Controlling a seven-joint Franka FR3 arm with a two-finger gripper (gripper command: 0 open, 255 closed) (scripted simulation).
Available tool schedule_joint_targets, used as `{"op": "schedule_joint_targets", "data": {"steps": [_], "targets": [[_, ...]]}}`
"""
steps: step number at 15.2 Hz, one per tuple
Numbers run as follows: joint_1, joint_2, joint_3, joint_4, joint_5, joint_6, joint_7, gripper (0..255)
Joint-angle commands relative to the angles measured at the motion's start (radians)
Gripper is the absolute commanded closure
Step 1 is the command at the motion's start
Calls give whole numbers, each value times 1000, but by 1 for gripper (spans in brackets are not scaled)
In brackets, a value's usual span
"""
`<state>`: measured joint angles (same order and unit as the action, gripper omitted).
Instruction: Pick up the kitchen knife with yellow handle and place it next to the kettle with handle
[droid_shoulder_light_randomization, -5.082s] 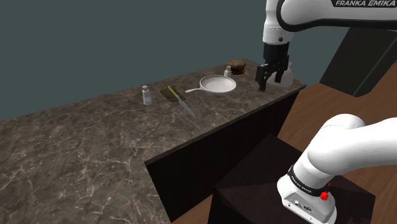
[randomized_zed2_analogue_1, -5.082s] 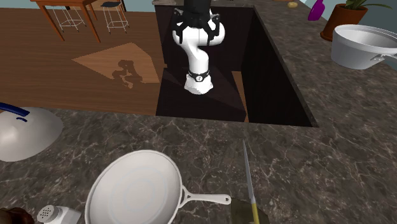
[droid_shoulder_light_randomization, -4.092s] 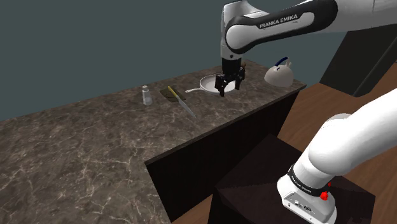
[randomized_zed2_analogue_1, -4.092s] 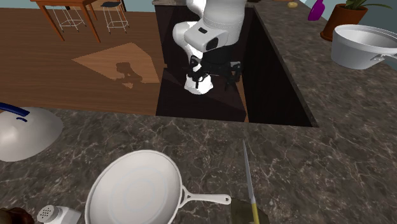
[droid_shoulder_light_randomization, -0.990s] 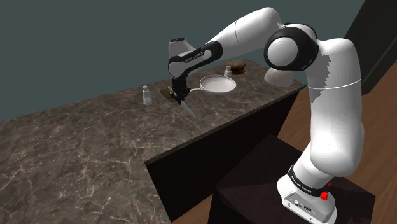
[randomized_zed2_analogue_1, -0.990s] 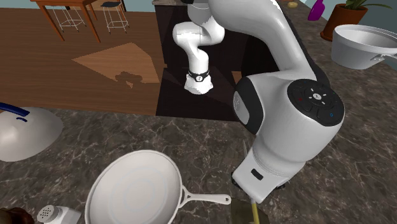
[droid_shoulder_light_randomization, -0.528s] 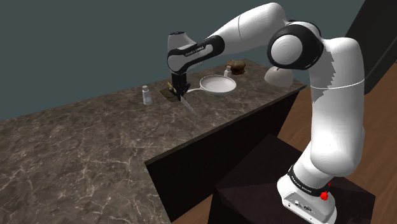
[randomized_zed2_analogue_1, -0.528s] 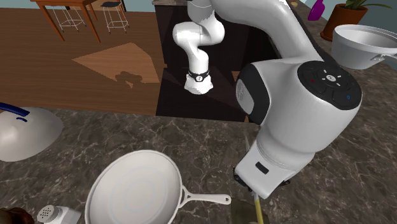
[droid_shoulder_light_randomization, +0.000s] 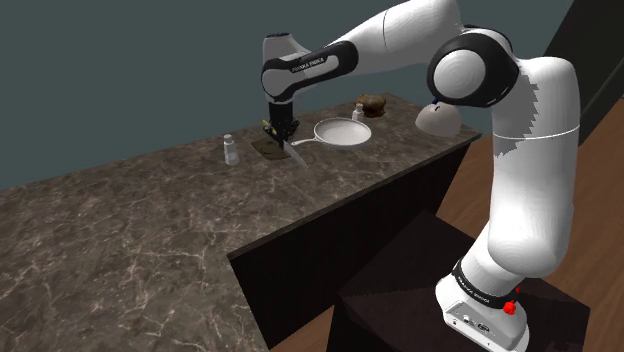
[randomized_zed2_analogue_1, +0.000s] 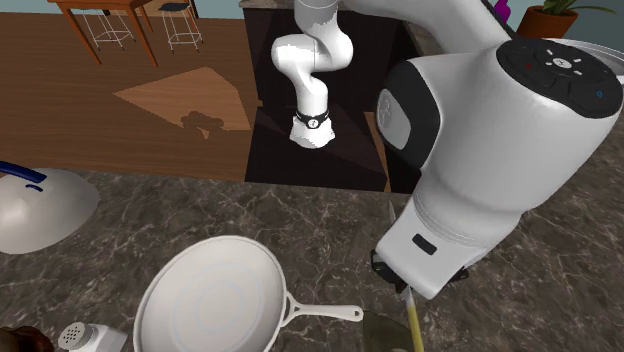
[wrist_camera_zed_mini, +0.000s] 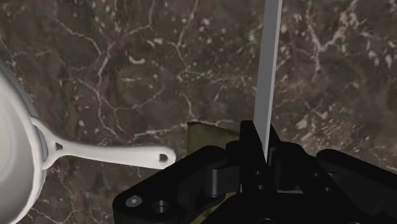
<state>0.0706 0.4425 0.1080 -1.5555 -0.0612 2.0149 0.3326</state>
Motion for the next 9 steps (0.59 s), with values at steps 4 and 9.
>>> {"op": "schedule_joint_targets", "data": {"steps": [4,9], "targets": [[0,-14,1,47,2,-61,-2,255],[1,-25,2,97,4,-123,-4,255]]}}
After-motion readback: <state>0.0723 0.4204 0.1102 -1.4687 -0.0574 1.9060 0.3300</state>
